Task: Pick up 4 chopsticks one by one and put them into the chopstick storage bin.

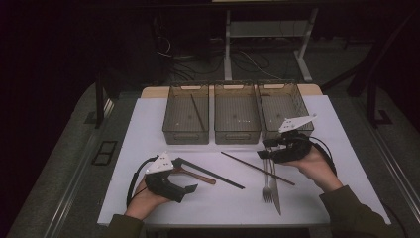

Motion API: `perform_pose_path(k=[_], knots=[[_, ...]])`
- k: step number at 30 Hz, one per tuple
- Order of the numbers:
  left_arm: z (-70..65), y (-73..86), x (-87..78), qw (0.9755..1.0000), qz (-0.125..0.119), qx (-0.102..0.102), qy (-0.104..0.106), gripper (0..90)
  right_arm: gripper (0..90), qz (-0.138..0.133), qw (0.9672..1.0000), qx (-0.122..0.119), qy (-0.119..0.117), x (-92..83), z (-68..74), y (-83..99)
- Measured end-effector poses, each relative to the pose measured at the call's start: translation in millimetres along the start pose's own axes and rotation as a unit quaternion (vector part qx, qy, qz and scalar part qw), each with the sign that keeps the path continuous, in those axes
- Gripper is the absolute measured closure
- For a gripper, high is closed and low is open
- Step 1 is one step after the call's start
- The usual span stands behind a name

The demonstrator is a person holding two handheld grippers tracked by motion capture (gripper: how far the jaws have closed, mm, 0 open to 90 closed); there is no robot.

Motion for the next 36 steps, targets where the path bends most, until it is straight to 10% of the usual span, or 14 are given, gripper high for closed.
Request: perform_pose_path(k=[19, 36], knots=[[-0.4, 0.2, -0.5, 1.0, 0.001, 0.002, -0.001, 0.0, 45.0, 0.03, 0.9995, 0.006, 0.011, -20.6, -3.9, 39.7], [-0.7, 0.8, 0.0, 1.0, 0.002, 0.004, 0.0, 0.0, 51.4, 0.14, 0.9897, -0.032, 0.005, -5.7, -2.5, 64.0]])
Point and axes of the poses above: each handheld gripper's, and its own axes: x roughly forward along the jaws, y roughly out of its underside, z roughly to its left, the point moved 7 cm from there along x, roughly forward along the jaws, and after that the axes turned 4 degrees about z, right-handed, at the moved point
